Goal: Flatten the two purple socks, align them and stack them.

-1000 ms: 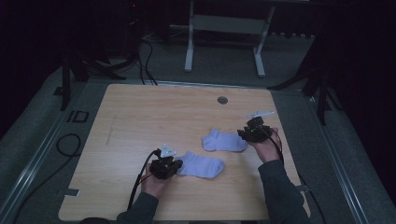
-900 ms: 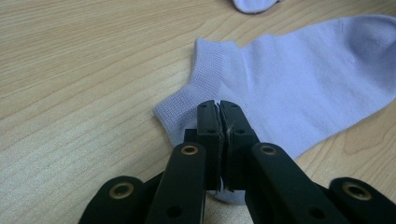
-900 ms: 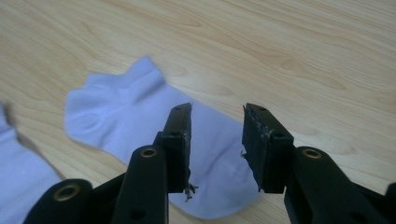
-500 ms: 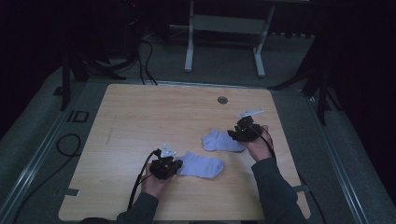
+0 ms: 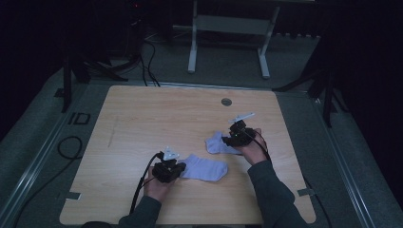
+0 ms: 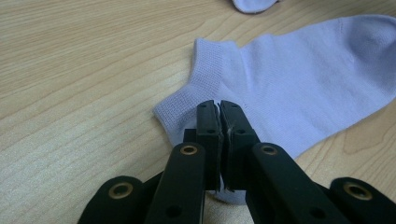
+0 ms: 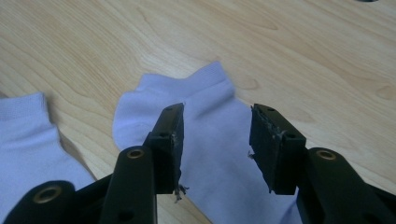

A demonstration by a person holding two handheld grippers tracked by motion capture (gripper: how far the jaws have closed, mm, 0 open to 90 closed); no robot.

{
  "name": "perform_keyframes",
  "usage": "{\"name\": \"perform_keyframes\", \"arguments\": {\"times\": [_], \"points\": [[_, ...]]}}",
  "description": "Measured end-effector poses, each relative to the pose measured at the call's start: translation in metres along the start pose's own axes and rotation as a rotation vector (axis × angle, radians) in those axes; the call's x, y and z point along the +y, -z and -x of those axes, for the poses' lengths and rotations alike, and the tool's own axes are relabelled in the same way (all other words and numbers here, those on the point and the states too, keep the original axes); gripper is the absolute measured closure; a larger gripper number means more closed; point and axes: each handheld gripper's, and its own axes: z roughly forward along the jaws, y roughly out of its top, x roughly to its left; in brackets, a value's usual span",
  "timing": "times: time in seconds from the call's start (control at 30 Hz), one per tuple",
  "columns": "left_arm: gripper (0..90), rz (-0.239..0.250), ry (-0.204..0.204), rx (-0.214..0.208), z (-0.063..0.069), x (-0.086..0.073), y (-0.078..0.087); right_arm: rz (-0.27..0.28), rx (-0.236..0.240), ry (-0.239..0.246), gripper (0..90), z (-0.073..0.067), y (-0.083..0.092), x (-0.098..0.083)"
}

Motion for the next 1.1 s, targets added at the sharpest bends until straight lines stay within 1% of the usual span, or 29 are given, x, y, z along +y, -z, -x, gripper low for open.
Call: {"name": "perform_keyframes", "arguments": {"times": [0.23, 0.3, 0.33, 0.5, 0.7, 1.0, 1.1], "points": [[87.0, 0.000, -0.001, 0.001, 0.000, 0.000, 0.000, -0.015, 0.015, 0.019, 53.9, -0.005, -0.008, 0.001], [87.0, 0.000, -0.001, 0.001, 0.000, 0.000, 0.000, -0.019, 0.042, 0.024, 54.1, -0.006, -0.013, 0.001], [87.0, 0.000, -0.001, 0.002, 0.000, 0.000, 0.000, -0.019, 0.046, 0.026, 54.3, -0.006, -0.014, 0.002], [87.0, 0.000, -0.001, 0.001, 0.000, 0.000, 0.000, -0.033, 0.053, 0.051, 54.5, -0.009, -0.022, 0.002], [86.7, 0.000, 0.001, 0.005, 0.001, 0.000, 0.000, -0.058, 0.063, 0.067, 54.1, -0.012, -0.030, 0.002], [86.6, -0.001, 0.006, 0.011, 0.002, 0.000, 0.000, -0.073, 0.061, 0.084, 54.2, -0.013, -0.036, 0.003], [86.5, -0.005, 0.005, 0.010, 0.003, 0.000, 0.000, -0.080, 0.061, 0.098, 54.2, -0.014, -0.039, 0.005]]}}
